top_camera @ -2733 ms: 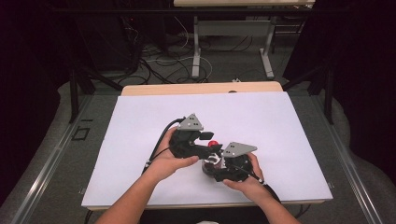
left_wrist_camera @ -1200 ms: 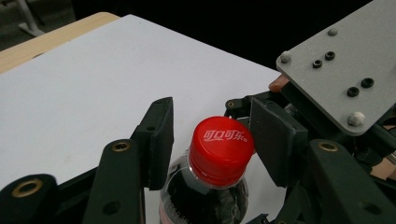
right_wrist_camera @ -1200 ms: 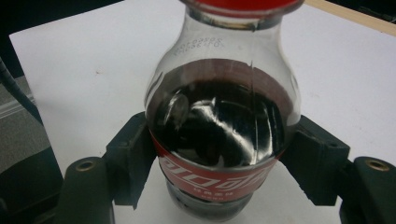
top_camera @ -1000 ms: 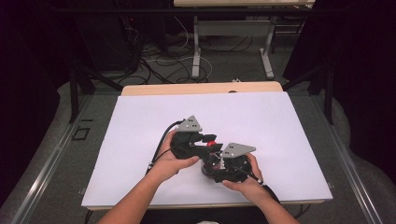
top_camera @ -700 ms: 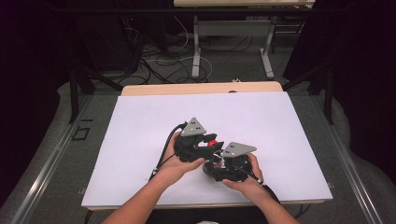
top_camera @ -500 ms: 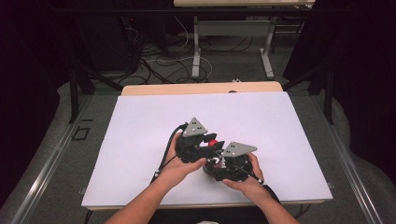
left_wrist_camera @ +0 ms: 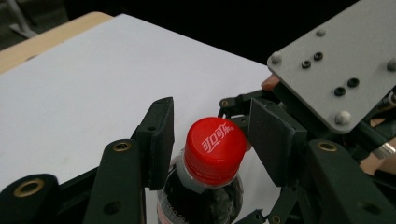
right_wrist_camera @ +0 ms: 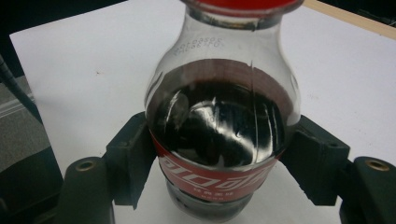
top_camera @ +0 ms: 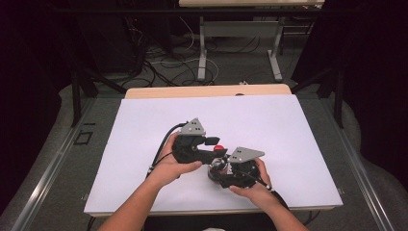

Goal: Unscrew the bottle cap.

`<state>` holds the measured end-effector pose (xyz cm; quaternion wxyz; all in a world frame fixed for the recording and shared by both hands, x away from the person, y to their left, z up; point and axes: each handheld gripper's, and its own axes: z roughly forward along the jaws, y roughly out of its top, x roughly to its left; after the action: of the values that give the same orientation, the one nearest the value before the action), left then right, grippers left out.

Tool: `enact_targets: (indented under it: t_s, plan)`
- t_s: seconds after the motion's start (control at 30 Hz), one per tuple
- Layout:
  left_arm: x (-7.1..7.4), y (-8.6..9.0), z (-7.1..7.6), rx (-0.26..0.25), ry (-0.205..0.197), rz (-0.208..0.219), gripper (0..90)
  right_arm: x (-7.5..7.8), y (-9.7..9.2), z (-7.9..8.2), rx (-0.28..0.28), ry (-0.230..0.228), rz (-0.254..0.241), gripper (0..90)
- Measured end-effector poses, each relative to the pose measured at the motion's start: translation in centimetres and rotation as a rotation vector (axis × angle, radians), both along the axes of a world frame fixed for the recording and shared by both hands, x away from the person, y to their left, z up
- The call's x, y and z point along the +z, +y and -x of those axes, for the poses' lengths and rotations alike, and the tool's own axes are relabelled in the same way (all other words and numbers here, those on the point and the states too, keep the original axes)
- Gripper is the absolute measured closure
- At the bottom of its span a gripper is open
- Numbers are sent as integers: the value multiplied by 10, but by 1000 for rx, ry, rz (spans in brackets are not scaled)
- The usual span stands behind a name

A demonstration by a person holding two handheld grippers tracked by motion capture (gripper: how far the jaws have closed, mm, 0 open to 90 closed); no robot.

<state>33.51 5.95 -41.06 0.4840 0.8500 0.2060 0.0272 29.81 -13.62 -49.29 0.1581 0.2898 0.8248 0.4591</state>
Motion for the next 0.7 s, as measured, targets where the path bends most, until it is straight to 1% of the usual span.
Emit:
enact_targets:
  t_s: [0.03,0.07,0.13,0.17,0.23,0.33,0.37,0.4,0.43,0.47,0.5,0.53,0.57,0.6,0.63,0.67,0.7]
  plan:
    - [0,1,-1,-3,-5,-4,517,0,0,0,0,0,0,301]
    - [-1,1,-2,-11,10,2,522,0,1,0,5,5,-2,301]
    - [-1,1,-2,-33,18,-2,559,-1,2,1,6,2,-1,301]
    - [-1,0,-2,-37,24,-4,585,-1,1,1,16,10,11,301]
    - [-1,-1,-1,-34,10,-14,608,-2,3,1,9,5,4,302]
    - [-1,-3,3,-3,-6,-25,613,-2,2,1,2,7,9,302]
    - [-1,-5,5,21,-29,-19,613,-2,2,1,-1,8,6,301]
    - [-1,-6,8,41,-31,-23,614,-2,2,1,-5,6,6,301]
    - [-2,-9,10,86,-34,-16,615,-2,2,0,-14,7,3,302]
    - [-2,-11,14,124,-28,-15,615,-2,1,0,-20,1,5,301]
    - [-3,-14,16,161,-44,-14,615,-2,1,0,-30,4,5,302]
    - [-3,-17,19,214,-37,-15,615,-2,1,-1,-39,-1,11,302]
    - [-3,-19,21,254,-36,-14,615,-2,1,0,-52,11,8,302]
    - [-3,-22,23,283,-50,-19,616,-2,1,-1,-56,4,18,302]
    - [-3,-23,25,301,-48,-16,616,-2,0,0,-59,12,22,302]
    - [-3,-25,26,318,-43,-12,615,-2,0,0,-63,7,9,301]
    - [-3,-26,27,327,-42,-3,614,-2,0,0,-57,10,12,301]
